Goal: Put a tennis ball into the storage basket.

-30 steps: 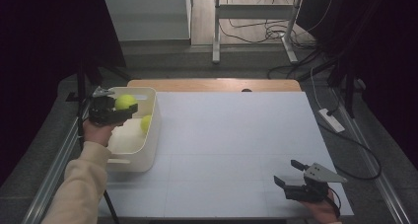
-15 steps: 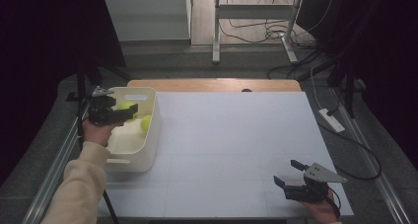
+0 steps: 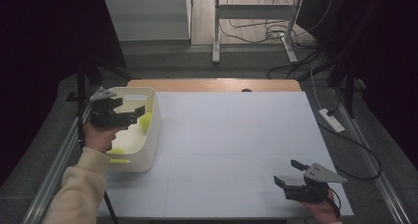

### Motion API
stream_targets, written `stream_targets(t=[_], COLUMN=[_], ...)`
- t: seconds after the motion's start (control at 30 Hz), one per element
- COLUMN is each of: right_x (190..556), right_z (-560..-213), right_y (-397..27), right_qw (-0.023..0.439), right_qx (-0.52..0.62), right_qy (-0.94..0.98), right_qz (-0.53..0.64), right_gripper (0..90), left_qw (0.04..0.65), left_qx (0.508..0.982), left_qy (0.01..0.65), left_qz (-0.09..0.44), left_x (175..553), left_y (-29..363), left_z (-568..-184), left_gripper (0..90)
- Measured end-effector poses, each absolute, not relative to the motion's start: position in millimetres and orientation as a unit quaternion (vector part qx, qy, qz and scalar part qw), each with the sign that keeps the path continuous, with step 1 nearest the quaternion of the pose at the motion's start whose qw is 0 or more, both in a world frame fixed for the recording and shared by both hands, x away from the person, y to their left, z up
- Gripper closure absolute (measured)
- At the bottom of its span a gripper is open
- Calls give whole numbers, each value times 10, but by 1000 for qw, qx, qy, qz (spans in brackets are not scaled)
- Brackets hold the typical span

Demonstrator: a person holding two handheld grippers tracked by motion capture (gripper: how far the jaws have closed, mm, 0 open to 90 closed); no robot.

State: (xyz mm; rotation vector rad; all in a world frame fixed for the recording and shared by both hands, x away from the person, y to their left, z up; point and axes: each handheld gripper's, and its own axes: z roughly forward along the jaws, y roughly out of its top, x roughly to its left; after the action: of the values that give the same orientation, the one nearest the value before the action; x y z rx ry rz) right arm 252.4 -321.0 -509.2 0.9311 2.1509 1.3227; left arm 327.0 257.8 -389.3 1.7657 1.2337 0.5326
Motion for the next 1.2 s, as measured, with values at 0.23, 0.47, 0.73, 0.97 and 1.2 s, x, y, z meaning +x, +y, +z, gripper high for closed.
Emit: stream_targets(t=[0.23,0.47,0.73,0.97,1.2], right_x=[2520,2520,2517,2515,2514], right_z=[-5089,-5089,-5086,-5085,-5086], right_y=[-3209,-3206,-3211,-3209,-3208], right_qw=[224,224,224,225,224], right_qx=[337,336,336,335,335], right_qy=[779,779,779,779,779], right_qz=[479,479,479,480,480], right_gripper=[132,131,131,131,132], left_qw=[467,485,509,512,512], left_qx=[730,747,756,772,777], left_qy=[458,423,375,343,335], left_qz=[196,169,171,157,145], left_x=[3108,2981,2792,2650,2550], left_y=[2411,2250,2036,1859,1755], left_z=[-3890,-3930,-3980,-4071,-4201], left_gripper=[106,109,113,113,112])
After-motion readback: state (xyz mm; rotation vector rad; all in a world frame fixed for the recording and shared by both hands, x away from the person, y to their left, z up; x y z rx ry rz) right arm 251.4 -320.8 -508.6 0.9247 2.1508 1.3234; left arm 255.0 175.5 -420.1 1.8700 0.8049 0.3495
